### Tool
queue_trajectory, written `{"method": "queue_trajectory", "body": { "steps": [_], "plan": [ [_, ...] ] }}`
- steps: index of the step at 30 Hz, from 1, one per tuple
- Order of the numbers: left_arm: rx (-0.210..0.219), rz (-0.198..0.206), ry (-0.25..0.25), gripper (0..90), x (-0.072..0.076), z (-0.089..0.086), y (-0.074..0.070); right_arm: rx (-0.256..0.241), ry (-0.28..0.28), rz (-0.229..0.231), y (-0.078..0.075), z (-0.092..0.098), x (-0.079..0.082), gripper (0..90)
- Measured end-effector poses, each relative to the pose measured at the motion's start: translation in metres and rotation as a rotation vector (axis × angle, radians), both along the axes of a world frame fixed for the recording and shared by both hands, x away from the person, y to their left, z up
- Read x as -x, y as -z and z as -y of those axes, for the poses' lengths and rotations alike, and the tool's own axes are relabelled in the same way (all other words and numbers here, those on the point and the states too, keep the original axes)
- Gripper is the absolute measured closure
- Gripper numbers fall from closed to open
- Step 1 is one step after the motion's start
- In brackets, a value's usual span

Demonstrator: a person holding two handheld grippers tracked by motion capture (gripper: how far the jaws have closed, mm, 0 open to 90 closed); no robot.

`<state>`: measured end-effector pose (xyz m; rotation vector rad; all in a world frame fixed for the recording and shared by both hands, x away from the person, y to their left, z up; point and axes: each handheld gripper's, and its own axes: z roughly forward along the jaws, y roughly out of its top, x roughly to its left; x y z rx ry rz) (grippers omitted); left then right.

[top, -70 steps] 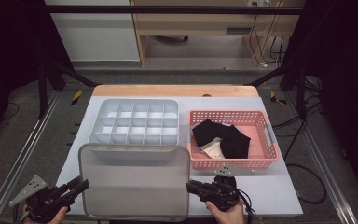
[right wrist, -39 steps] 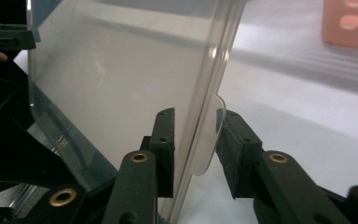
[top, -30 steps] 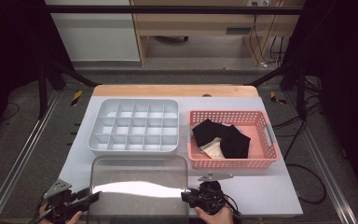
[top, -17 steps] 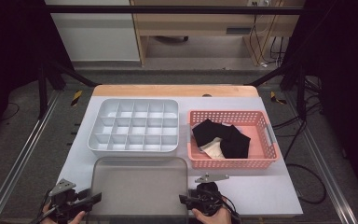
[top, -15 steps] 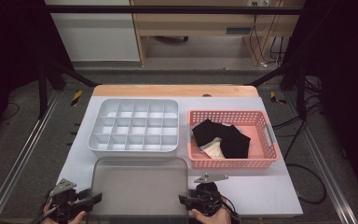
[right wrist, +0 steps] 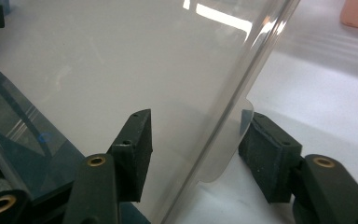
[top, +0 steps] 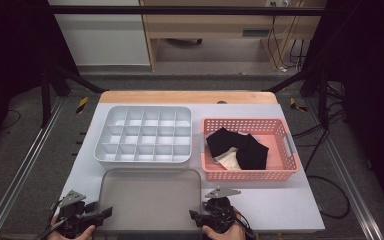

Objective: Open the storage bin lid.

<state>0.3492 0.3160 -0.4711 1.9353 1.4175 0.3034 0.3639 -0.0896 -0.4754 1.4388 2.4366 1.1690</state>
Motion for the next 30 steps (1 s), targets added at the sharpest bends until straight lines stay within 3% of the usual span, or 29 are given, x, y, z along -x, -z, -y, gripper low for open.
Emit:
{"method": "queue_trajectory", "body": {
  "steps": [10, 14, 18, 25, 30],
  "plan": [
    [-0.029, 0.036, -0.006, 35.5, 0.001, 0.000, 0.000, 0.012, -0.004, 0.016, 0.000, -0.002, 0.001, 39.2],
    [-0.020, 0.051, -0.005, 35.6, 0.001, -0.001, -0.002, 0.004, 0.002, 0.011, 0.000, -0.001, 0.000, 36.1],
    [-0.011, 0.071, -0.017, 34.6, -0.001, -0.002, -0.002, 0.036, 0.013, 0.092, -0.003, -0.001, 0.002, 35.4],
    [0.015, 0.147, -0.016, 34.8, -0.013, -0.005, -0.010, 0.001, 0.004, 0.168, -0.009, 0.007, 0.000, 34.5],
    [0.023, 0.188, 0.000, 37.8, -0.024, -0.005, -0.016, -0.050, 0.009, 0.224, -0.020, 0.017, -0.004, 36.1]
  ]
}}
